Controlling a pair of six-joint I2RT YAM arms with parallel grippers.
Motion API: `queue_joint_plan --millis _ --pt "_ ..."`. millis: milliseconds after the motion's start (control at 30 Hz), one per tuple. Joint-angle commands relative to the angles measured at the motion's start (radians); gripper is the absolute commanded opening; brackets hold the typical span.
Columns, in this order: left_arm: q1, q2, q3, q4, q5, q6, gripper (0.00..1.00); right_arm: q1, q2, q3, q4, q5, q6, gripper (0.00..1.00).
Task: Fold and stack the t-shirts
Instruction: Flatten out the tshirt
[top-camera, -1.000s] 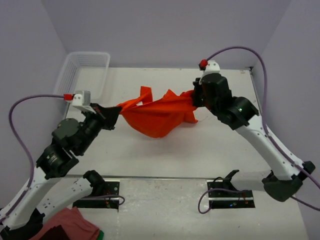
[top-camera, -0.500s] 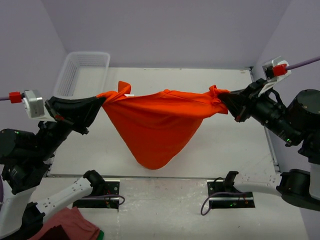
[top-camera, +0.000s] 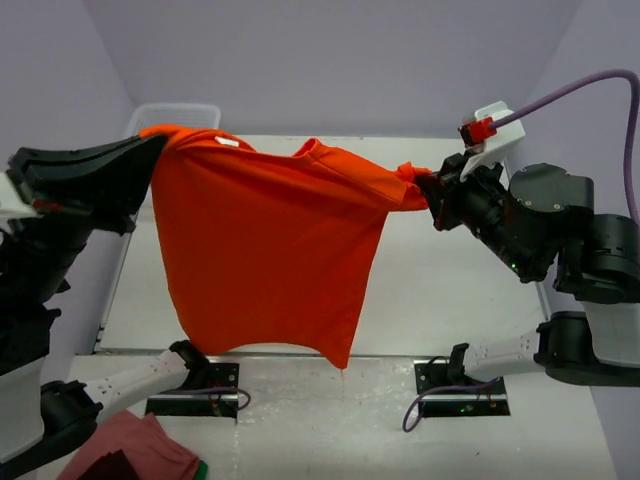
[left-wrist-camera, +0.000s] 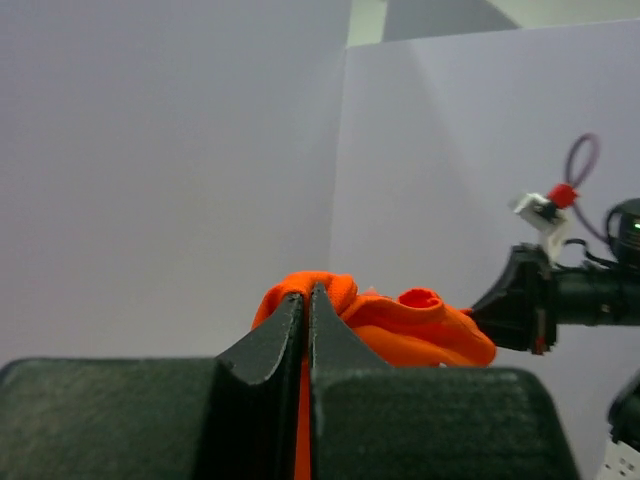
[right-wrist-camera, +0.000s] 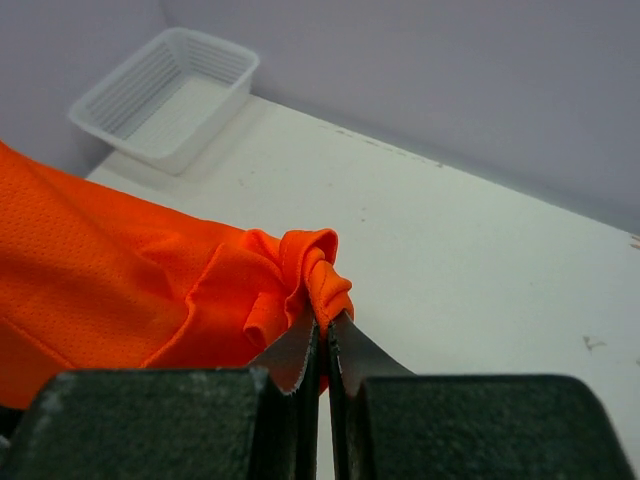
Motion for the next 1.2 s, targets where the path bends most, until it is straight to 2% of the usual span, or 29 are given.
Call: queue_joint_plan --millis 0,100,133,200,300,333,400,433,500,533,567,600,700,733,767,800,833,867,900,1000,1167 --pt "0.008 0.196 0.025 -0.146 -0.213 0.047 0.0 -0.053 -0.029 -0.04 0.045 0.17 -0.002 0.0" --pt "0.009 0.389 0.037 -0.189 -0.34 0.07 0.0 -0.145 -0.033 -0.156 0.046 0.124 0.042 0.0" --pt "0.044 0.512 0.08 -0.218 -0.344 0.059 0.0 -0.173 -0.033 -0.196 0.056 0.1 0.068 0.0" --pt "0.104 0.63 0.103 -0.209 -0.236 0.038 0.0 -0.208 -0.033 -0.307 0.06 0.09 0.108 0.0" --pt "0.139 0.878 0.175 -0.178 -0.223 0.036 0.0 -0.215 -0.044 -0.457 0.06 0.081 0.203 0.0" --pt "0.146 1.018 0.247 -0.174 -0.23 0.052 0.0 -0.216 -0.046 -0.5 0.053 0.078 0.225 0.0" --pt "0.152 1.183 0.366 -0.203 -0.247 0.068 0.0 -0.216 -0.036 -0.601 0.022 0.075 0.336 0.0" --pt "0.159 1.345 0.487 -0.208 -0.26 0.084 0.0 -0.216 -0.027 -0.641 0.029 0.051 0.379 0.0" --pt "0.175 1.495 0.604 -0.185 -0.231 0.09 0.01 -0.23 -0.015 -0.747 0.063 0.028 0.398 0.0" --pt "0.184 1.603 0.694 -0.151 -0.24 0.087 0.11 -0.244 -0.004 -0.77 0.094 0.008 0.403 0.0" --pt "0.184 1.627 0.698 -0.124 -0.258 0.09 0.38 -0.274 0.016 -0.801 0.117 0.001 0.392 0.0" --pt "0.184 1.629 0.677 -0.091 -0.282 0.089 0.45 -0.291 0.02 -0.813 0.146 -0.006 0.372 0.0" --pt "0.172 1.465 0.428 0.036 -0.402 0.072 0.49 -0.382 0.016 -0.833 0.236 -0.029 0.303 0.0" --pt "0.169 1.328 0.273 0.083 -0.415 0.044 0.57 -0.408 0.017 -0.832 0.269 -0.048 0.273 0.0" --pt "0.167 1.263 0.211 0.087 -0.451 0.033 0.72 -0.449 0.017 -0.823 0.278 -0.057 0.263 0.0" --pt "0.141 1.191 0.157 0.085 -0.502 0.03 0.72 -0.468 0.019 -0.824 0.293 -0.066 0.248 0.0" --pt "0.12 1.057 0.031 0.108 -0.558 0.053 0.79 -0.512 0.023 -0.827 0.336 -0.115 0.21 0.0" --pt "0.101 1.004 -0.019 0.107 -0.655 0.061 0.85 -0.537 0.054 -0.816 0.338 -0.121 0.203 0.0" --pt "0.084 0.956 -0.048 0.04 -0.68 0.056 0.9 -0.552 0.074 -0.81 0.336 -0.114 0.199 0.0" --pt "0.089 0.851 -0.146 -0.162 -0.695 -0.063 0.93 -0.626 0.135 -0.787 0.338 -0.121 0.183 0.0" --pt "0.093 0.687 -0.432 -0.174 -0.555 -0.197 0.95 -0.73 0.198 -0.775 0.362 -0.129 0.182 0.0"
